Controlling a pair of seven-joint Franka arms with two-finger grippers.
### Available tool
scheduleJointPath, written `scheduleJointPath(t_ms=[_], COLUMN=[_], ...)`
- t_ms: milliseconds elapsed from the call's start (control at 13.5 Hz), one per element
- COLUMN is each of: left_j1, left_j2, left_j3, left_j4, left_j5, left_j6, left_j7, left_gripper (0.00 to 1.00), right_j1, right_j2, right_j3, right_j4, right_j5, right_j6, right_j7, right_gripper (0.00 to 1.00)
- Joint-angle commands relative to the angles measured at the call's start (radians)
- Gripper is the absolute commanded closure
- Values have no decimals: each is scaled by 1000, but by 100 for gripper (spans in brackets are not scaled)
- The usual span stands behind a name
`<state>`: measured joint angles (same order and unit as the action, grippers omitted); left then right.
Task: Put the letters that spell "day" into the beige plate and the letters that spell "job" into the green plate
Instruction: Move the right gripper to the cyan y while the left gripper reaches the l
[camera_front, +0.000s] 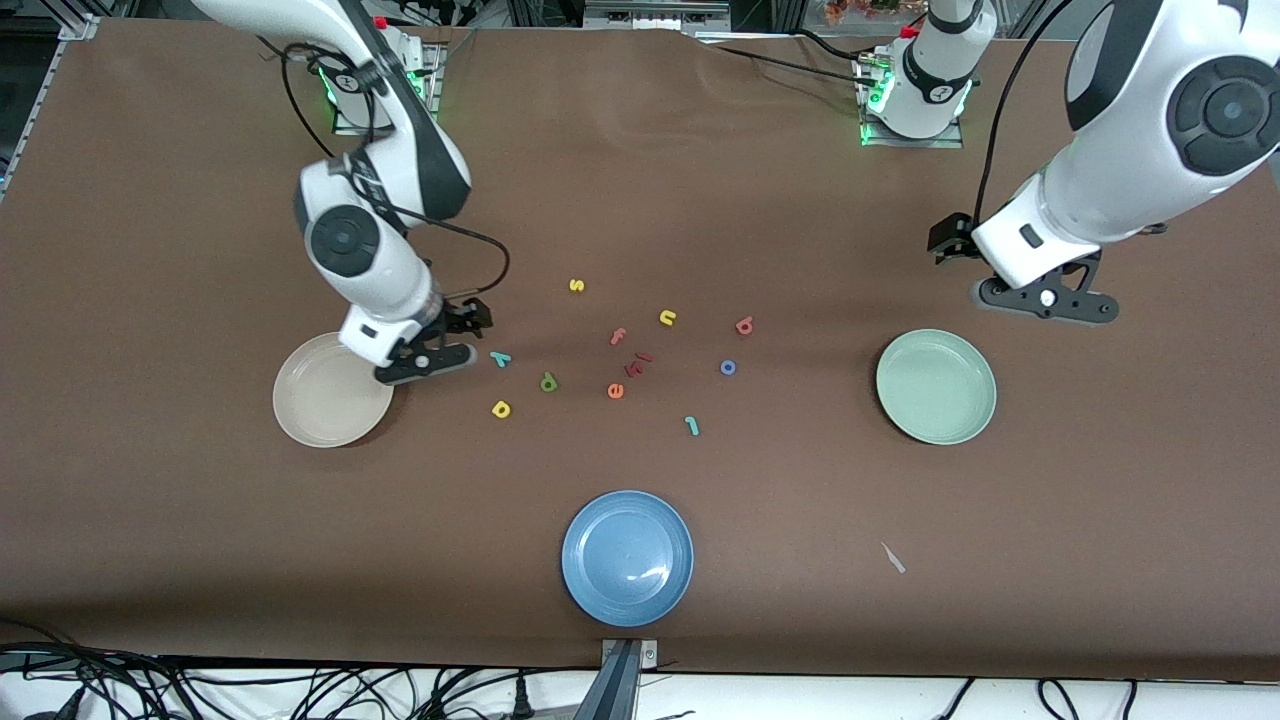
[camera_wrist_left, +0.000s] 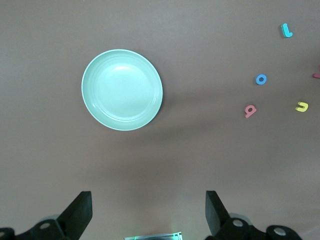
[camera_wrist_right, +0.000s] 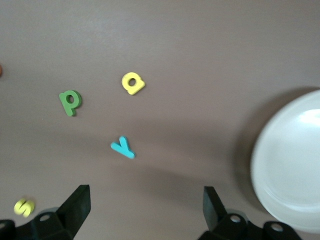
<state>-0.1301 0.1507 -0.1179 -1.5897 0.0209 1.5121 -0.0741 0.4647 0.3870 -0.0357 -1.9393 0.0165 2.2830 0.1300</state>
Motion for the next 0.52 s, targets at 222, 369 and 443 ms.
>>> scheduleJointPath(t_ms=[222,369,443], left_j1=[-57,-97,-115], left_j2=[157,246,300], left_j3=[6,6,6], left_j4=[94,94,94], left_j5=[-58,-56,-52], left_j6=[68,181,247], left_j7=[-165,-272,-333], left_gripper=[0,0,0], right_j1=[69,69,69], right_j2=[70,91,105], right_j3=[-4,-6,-6], right_j4=[-59,-81,-82], right_j5=[-10,-10,-10], right_j6=[205,275,306], right_j7=[-146,-222,-242], right_gripper=[0,0,0])
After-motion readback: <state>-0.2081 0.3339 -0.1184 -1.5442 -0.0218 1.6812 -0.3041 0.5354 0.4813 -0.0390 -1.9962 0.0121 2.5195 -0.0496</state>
